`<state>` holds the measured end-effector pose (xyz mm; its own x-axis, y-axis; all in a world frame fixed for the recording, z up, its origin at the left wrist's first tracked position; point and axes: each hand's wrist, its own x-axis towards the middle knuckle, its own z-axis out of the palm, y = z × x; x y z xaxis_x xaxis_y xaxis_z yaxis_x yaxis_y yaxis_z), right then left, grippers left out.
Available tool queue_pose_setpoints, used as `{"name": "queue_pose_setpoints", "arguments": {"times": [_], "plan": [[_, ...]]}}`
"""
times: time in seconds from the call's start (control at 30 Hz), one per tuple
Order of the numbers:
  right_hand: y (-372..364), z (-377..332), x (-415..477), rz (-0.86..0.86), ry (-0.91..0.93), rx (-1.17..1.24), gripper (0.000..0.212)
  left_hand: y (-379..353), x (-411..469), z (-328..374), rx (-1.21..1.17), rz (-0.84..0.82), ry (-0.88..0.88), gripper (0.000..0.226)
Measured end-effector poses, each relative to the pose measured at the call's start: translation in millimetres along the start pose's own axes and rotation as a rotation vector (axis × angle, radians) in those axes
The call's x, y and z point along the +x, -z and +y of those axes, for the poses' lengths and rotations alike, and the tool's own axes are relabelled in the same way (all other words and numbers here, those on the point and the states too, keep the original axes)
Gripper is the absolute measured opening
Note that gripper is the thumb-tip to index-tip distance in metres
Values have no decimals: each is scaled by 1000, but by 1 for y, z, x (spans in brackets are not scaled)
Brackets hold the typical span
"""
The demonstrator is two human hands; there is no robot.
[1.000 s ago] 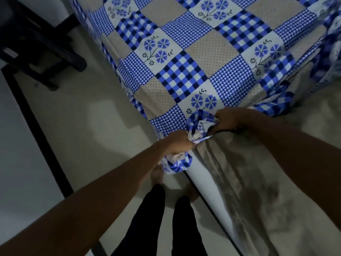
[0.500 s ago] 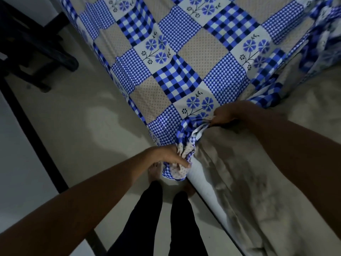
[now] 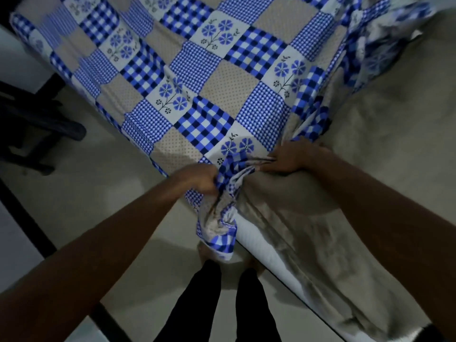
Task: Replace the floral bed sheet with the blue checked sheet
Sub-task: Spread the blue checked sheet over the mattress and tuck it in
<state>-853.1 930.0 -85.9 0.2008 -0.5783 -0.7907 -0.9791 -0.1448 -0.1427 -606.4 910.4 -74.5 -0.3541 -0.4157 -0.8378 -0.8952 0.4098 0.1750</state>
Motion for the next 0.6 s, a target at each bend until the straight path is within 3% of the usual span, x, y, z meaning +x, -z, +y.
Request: {"name": "queue_pose_setpoints", "arguments": {"times": [0.07,0.2,0.33,0.4,0.5,0.6], "plan": [[7,3,-11,142,28,197,80,16,9,6,-56,147,-3,12],[17,32,-61,725,-22,445,44,37,21,42,-220,552,-166,13],[-18,87,-133,1276,-250,513,44,47,33,110,-572,372,-301,32],[-49,108,-160,1362,-506,545,44,46,35,136,-648,322,-311,44],[-115,130,-197,1267,-955,761,60,44,39,179,-559,288,-365,58],[-182,133,-214,1170,-1124,1092,87,41,39,212,-635,166,-328,89]]}}
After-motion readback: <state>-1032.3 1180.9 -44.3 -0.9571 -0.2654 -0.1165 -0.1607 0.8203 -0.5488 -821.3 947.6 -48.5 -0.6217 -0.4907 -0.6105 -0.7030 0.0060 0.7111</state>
